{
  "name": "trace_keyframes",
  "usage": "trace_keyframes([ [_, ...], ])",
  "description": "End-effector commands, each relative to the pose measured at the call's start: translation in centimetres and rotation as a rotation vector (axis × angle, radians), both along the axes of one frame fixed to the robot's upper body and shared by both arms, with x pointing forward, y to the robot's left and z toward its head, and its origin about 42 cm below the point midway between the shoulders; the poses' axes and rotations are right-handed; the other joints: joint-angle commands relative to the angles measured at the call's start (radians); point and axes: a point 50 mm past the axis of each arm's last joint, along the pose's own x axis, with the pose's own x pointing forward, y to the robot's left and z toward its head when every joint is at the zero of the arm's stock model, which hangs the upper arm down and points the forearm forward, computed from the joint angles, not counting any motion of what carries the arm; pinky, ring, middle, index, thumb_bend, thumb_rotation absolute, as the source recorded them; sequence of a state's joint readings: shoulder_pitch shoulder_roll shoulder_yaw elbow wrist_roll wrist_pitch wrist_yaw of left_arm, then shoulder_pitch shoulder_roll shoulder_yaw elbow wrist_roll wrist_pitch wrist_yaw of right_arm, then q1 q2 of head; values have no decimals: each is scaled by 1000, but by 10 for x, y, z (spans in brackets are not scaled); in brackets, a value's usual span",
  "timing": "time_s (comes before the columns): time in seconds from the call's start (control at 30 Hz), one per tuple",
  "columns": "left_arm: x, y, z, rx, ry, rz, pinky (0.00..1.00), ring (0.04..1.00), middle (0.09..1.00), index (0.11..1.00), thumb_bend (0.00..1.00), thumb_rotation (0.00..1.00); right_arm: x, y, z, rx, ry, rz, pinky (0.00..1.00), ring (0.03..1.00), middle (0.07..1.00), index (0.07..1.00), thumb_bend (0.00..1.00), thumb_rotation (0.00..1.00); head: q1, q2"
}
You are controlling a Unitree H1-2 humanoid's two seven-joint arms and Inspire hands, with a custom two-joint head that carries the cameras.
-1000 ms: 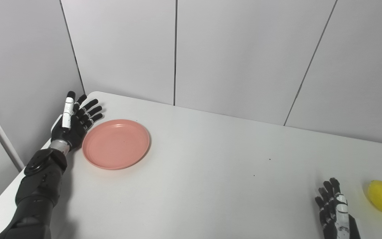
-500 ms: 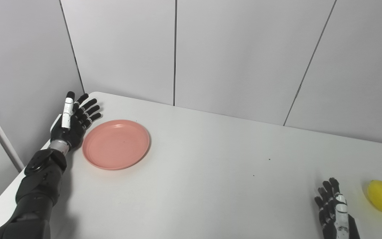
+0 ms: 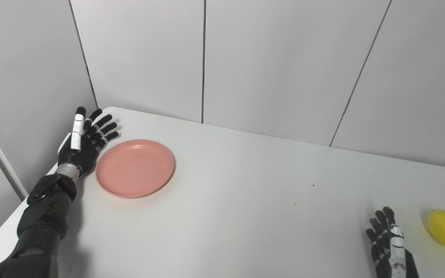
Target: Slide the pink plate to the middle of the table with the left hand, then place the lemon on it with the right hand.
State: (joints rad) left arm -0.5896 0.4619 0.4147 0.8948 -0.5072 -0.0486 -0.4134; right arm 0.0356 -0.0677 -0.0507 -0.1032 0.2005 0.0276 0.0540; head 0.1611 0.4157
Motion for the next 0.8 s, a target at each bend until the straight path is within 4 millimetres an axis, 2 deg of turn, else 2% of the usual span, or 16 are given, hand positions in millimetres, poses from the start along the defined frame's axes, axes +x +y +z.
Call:
trace_keyframes([
  [0.0, 5, -1, 17, -20, -40, -1, 758, 808, 828, 920, 765, 856, -6, 6, -11, 9, 63, 18, 1000, 991, 984, 1000, 602, 1000, 1, 1],
  [0.2, 2, -5, 7, -88, -35, -16, 759, 799, 849, 915, 762, 871, -6, 7, -10, 4, 58, 22, 1000, 997, 988, 1000, 603, 1000, -2, 5],
  [0.33, -3, -13, 4, -137, -28, -22, 749, 797, 844, 920, 763, 880, -6, 7, -10, 6, 57, 23, 1000, 995, 989, 1000, 609, 1000, -3, 6],
  [0.4, -6, -18, 2, -171, -24, -25, 748, 785, 811, 909, 755, 881, -6, 7, -10, 5, 55, 22, 1000, 991, 987, 1000, 613, 1000, -4, 9],
  [0.53, -11, -29, 1, -223, -16, -37, 746, 799, 842, 907, 735, 888, -5, 7, -10, 6, 56, 20, 1000, 989, 982, 1000, 618, 1000, -5, 13],
  [0.67, -16, -39, 1, -240, -16, -52, 721, 775, 849, 919, 753, 871, -5, 9, -9, 7, 58, 20, 1000, 988, 982, 1000, 623, 1000, -7, 15],
  [0.77, -19, -48, 3, -233, 2, -43, 697, 759, 818, 914, 786, 836, -5, 10, -9, 6, 62, 20, 1000, 988, 981, 1000, 619, 1000, -10, 17],
])
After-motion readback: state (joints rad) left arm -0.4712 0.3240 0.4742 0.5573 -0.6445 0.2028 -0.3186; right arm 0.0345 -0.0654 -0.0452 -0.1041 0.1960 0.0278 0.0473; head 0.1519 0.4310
